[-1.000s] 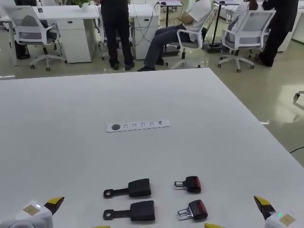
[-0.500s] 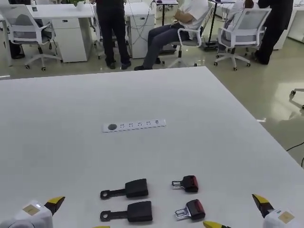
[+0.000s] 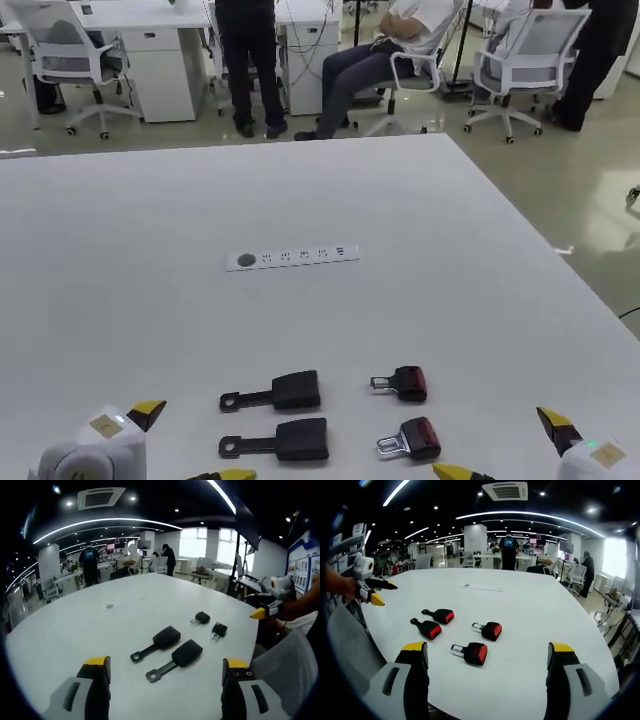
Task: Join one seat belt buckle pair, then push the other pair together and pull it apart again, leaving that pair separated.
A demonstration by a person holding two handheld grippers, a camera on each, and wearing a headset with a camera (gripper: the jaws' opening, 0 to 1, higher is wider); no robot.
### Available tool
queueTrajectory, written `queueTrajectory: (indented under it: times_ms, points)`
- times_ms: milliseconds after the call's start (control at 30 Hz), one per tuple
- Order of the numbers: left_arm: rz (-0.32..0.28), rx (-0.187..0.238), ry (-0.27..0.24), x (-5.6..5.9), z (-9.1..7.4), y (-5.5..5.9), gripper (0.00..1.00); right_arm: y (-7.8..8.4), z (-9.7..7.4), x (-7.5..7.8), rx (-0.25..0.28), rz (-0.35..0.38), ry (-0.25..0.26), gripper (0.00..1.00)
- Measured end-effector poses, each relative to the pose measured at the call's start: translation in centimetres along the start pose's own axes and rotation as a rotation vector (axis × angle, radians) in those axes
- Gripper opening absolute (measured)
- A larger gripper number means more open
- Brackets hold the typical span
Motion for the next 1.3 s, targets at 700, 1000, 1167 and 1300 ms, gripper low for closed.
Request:
queueTrajectory:
  times_ms: [700,1000,1167,1300]
  points:
    - [0.003,-0.024,0.036,-0.1,2.1,-0.6,0.93,-1.1,2.8,-0.3,-0.028,-0.037,-0.052,0.99]
    - [0.015,-0.040,0.057,-0.2,3.0,-1.0,0.92,-1.7,3.9,-0.7,-0.040,-0.042,-0.079,0.99]
    - [0.030,-0.039,0.071,-0.3,3.7,-1.4,0.90,-2.2,4.3,-0.8,-0.044,-0.047,-0.089,0.98]
    - [0.037,-0.047,0.082,-0.2,4.4,-1.5,0.90,-2.5,4.8,-1.1,-0.045,-0.055,-0.104,0.97]
Point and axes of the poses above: the centre of the closed fingertips' face, and the gripper's own axes: z roughly forward along the fingers, x roughly to its right, y roughly out of its underside, the point moved 9 cm from there along -z, roughly backward along the fingers, and after that the axes turned 15 degrees about -x, right-handed, at the moved point
